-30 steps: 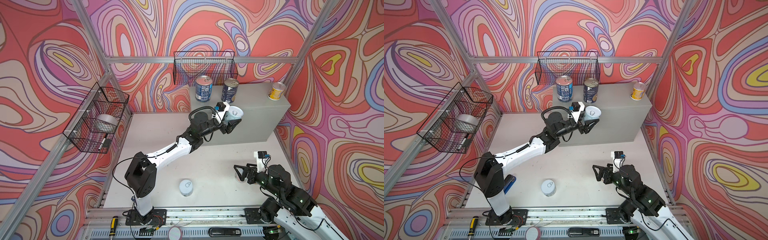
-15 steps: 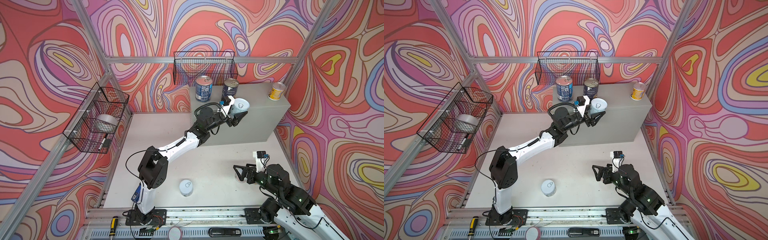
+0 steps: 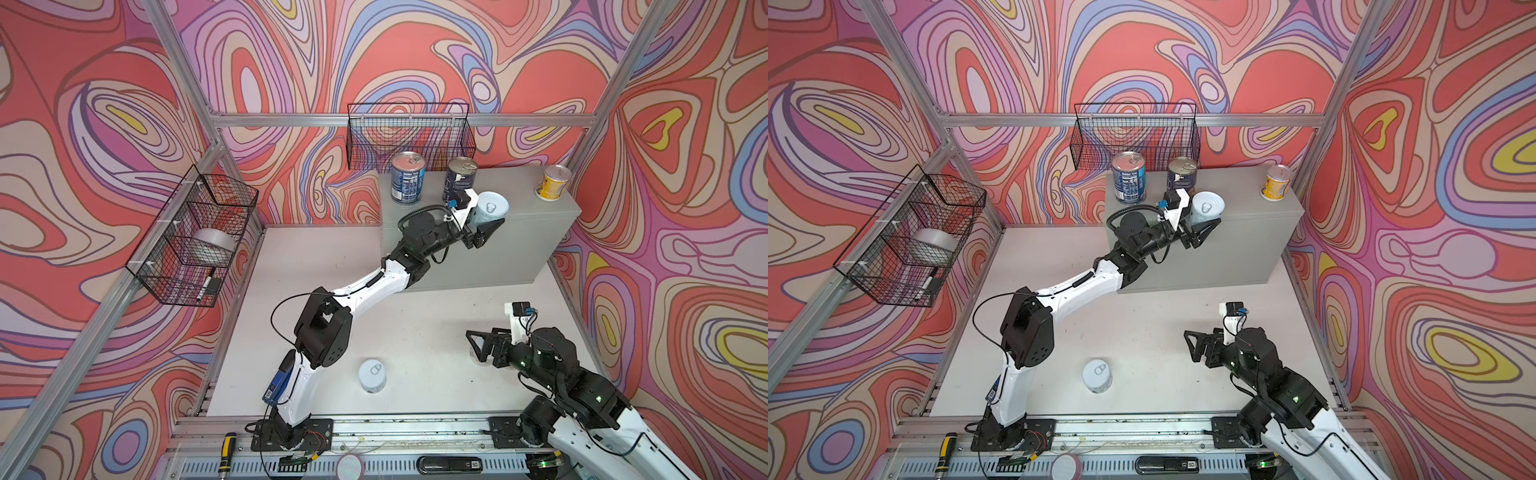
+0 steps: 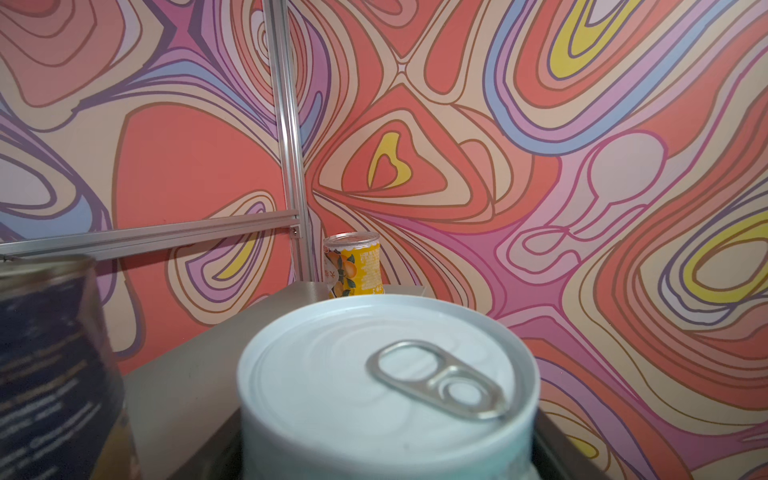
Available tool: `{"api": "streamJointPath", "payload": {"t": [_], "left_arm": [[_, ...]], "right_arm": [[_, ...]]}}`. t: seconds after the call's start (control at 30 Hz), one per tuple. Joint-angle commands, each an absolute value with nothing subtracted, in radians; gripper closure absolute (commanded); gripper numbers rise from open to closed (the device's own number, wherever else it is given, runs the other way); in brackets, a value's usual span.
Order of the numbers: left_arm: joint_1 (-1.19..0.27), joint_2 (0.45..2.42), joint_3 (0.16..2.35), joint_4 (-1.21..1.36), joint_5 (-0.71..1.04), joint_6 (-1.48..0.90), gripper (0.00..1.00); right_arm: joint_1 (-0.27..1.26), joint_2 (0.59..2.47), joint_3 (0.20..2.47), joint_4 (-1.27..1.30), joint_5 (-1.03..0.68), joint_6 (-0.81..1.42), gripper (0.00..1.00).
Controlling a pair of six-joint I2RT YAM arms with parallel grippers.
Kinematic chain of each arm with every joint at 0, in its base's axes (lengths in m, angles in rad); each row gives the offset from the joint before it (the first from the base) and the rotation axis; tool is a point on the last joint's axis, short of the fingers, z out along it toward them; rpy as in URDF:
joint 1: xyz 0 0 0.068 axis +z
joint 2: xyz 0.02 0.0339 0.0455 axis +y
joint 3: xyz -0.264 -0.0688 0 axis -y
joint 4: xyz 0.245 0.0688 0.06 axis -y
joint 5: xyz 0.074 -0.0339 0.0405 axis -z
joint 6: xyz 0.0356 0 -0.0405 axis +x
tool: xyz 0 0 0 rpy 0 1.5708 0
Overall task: Place and organize the canned foods onto the counter
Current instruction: 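Carry the white pull-tab can with the left gripper over the cabinet top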
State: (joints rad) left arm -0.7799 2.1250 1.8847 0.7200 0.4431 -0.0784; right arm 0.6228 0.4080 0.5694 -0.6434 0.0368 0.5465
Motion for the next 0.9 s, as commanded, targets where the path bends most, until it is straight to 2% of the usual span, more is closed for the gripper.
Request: {"api": "streamJointPath", "payload": {"t": [0.0,0.17,0.37,0.53,0.87], "left_arm": [[-0.779,2.136,1.968,0.759,0.398,-0.037,0.69],[-0.779,2.172,2.047,0.657,0.351,0.016,0.69],[-0.779,2.152,2.02,0.641,0.322,0.035,0.71],[-0.785,2.064,1.894,0.684,0.28,0.038,0.75],[-0.785,1.853,1.656,0.689,0.206,0.072,0.75]], "right_arm": [[0.621,0.419,0.565,-0.634,0.037,0.545,0.02],[0.621,0.431,0.568,-0.636,0.032,0.541,0.01],[0.622,0.423,0.561,-0.632,0.032,0.541,0.02],[0.621,0.429,0.561,-0.634,0.022,0.54,0.02],[0.621,0.448,0.555,-0.617,0.003,0.534,0.02]]}}
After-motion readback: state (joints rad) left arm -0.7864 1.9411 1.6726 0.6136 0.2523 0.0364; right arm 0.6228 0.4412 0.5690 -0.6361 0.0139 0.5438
